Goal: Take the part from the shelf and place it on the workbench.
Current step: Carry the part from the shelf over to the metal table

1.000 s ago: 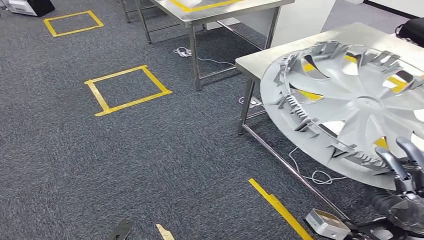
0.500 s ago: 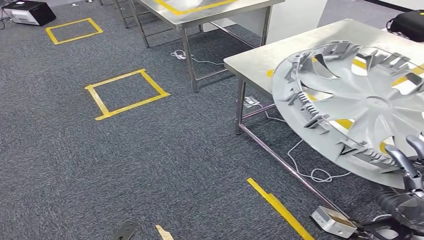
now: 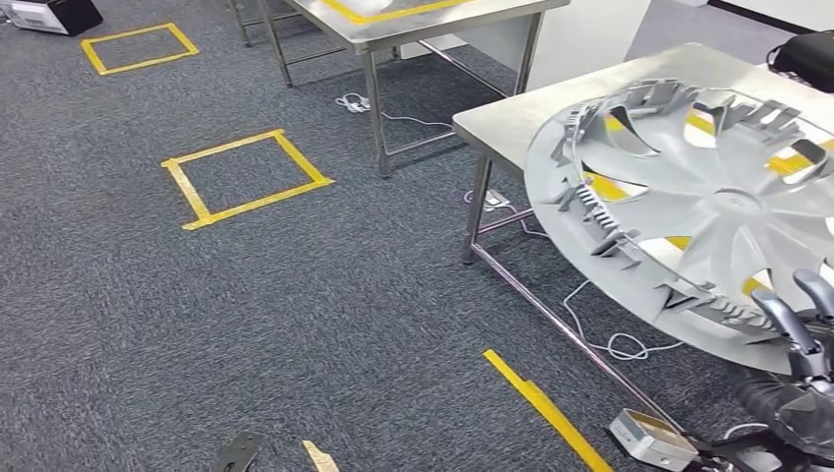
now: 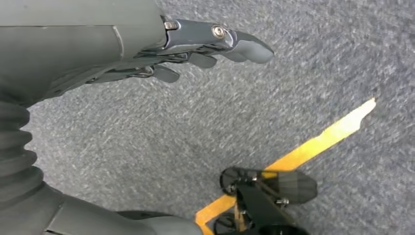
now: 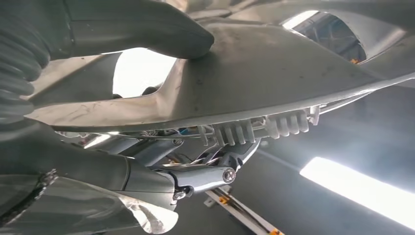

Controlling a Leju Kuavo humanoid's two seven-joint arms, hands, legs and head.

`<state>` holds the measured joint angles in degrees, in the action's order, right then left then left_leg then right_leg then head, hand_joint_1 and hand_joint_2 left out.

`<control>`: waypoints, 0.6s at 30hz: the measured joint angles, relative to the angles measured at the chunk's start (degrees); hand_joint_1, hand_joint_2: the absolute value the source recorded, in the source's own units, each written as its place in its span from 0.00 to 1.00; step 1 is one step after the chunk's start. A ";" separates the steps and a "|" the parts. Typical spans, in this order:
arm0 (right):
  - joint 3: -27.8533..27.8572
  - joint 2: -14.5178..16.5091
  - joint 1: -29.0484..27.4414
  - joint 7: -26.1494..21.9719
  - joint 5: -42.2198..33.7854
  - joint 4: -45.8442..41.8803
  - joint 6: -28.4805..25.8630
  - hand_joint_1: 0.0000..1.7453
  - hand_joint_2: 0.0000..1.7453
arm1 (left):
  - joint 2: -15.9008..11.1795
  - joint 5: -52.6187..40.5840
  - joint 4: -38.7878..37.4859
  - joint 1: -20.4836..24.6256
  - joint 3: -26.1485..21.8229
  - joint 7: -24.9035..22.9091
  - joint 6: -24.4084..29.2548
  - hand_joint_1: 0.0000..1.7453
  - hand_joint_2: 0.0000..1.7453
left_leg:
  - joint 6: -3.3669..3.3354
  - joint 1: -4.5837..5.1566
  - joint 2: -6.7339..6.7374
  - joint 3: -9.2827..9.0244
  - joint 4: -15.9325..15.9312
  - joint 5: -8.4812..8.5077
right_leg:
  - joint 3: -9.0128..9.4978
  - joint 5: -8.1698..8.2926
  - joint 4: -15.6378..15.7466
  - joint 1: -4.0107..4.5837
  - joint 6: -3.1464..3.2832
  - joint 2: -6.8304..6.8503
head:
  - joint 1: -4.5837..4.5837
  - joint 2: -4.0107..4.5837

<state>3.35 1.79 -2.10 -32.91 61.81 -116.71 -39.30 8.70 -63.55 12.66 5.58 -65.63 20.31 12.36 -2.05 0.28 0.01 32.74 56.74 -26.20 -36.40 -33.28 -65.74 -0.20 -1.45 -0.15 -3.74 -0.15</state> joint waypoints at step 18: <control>-0.08 -0.25 -1.05 2.09 -0.43 -0.68 0.00 1.00 1.00 | 0.21 0.09 0.00 -0.25 -0.29 -0.02 -0.19 0.00 1.00 | 2.75 -0.18 -0.11 8.22 17.98 -7.70 | 4.85 4.11 7.97 -0.44 2.12 0.00 | -0.51 0.00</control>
<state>3.27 1.55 -3.15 -30.82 61.38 -117.39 -39.30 8.91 -63.46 12.66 5.33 -65.92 20.29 12.17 0.70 0.10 -0.10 40.96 74.72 -33.90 -31.55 -29.17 -57.77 -0.64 0.67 -0.15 -4.25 -0.15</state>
